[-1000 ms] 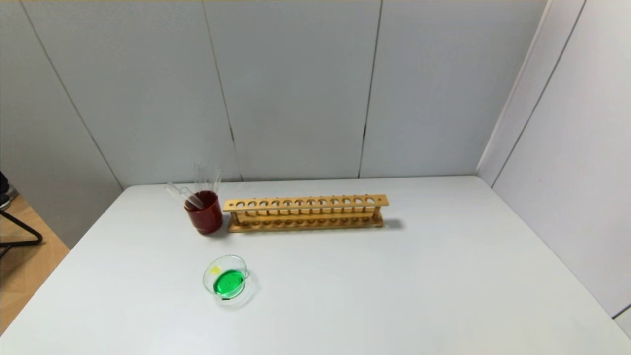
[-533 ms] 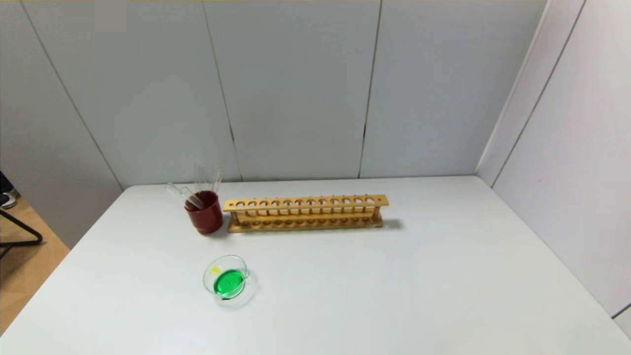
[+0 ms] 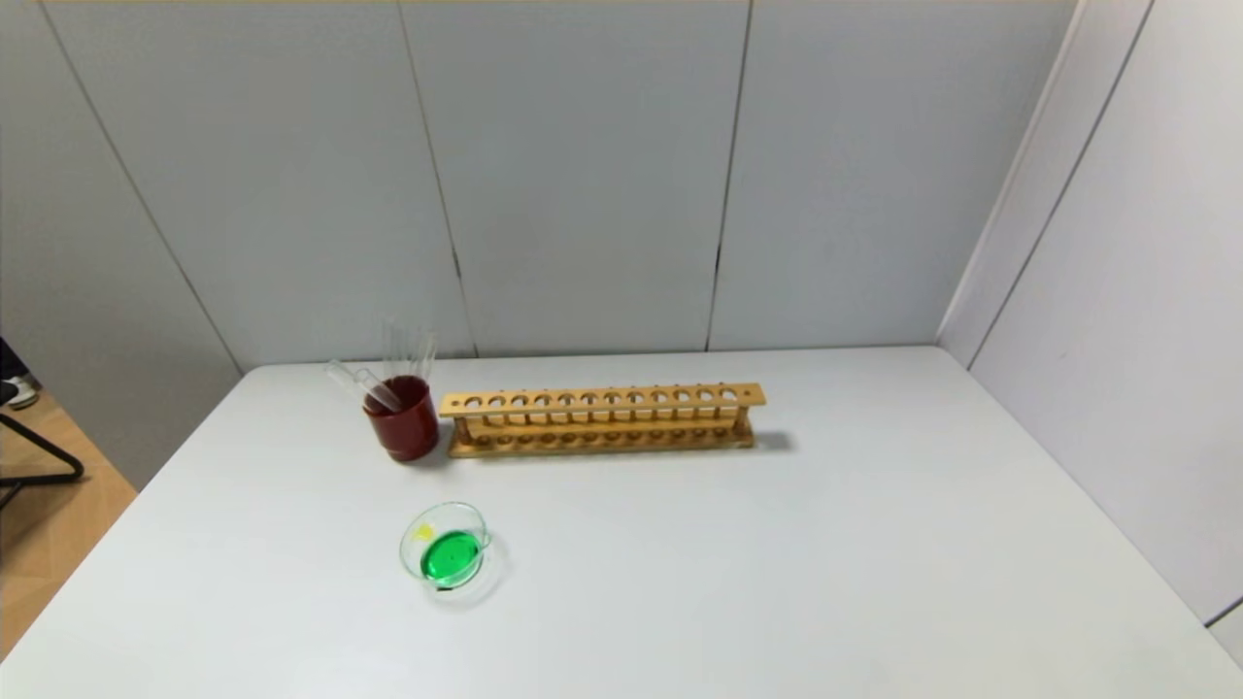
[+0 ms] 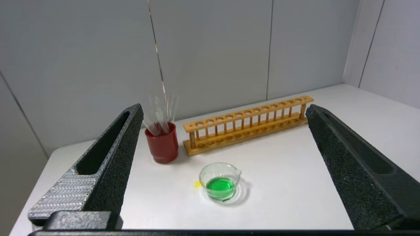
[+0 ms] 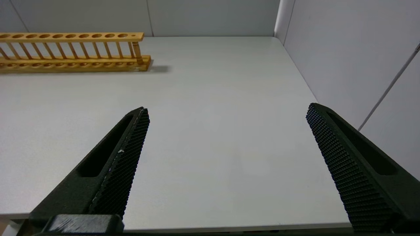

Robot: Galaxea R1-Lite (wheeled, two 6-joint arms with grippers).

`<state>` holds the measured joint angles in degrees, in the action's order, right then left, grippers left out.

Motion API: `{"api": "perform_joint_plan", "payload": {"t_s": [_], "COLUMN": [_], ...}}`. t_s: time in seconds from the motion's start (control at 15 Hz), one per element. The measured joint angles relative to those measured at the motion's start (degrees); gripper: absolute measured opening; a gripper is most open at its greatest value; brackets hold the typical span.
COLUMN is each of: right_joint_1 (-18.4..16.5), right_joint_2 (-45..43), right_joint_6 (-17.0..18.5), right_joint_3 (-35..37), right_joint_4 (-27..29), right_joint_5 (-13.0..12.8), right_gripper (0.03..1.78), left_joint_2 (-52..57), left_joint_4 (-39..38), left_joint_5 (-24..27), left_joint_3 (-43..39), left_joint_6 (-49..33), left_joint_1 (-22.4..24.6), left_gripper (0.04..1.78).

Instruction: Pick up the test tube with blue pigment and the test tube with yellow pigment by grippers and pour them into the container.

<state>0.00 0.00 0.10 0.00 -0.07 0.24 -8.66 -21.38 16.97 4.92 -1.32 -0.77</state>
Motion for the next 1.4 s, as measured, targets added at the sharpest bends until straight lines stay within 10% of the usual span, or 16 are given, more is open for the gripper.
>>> {"api": "perform_joint_plan", "payload": {"t_s": [0.47, 1.4], "right_joint_1": [0.0, 0.0], "right_joint_2": [0.0, 0.0], "right_joint_6": [0.0, -0.1], "right_joint_3": [0.0, 0.0], "right_joint_4": [0.0, 0.02], "right_joint_5": [0.0, -0.04], "right_gripper": [1.75, 1.75], "left_joint_2": [8.33, 8.75], "left_joint_4": [19.49, 21.11], "left_joint_5": [-16.81, -16.7], "left_joint_3": [-4.85, -4.88], "left_joint_6": [5.89, 1.18], "left_joint_1": [0.77, 0.77], "left_gripper": [1.75, 1.75]}}
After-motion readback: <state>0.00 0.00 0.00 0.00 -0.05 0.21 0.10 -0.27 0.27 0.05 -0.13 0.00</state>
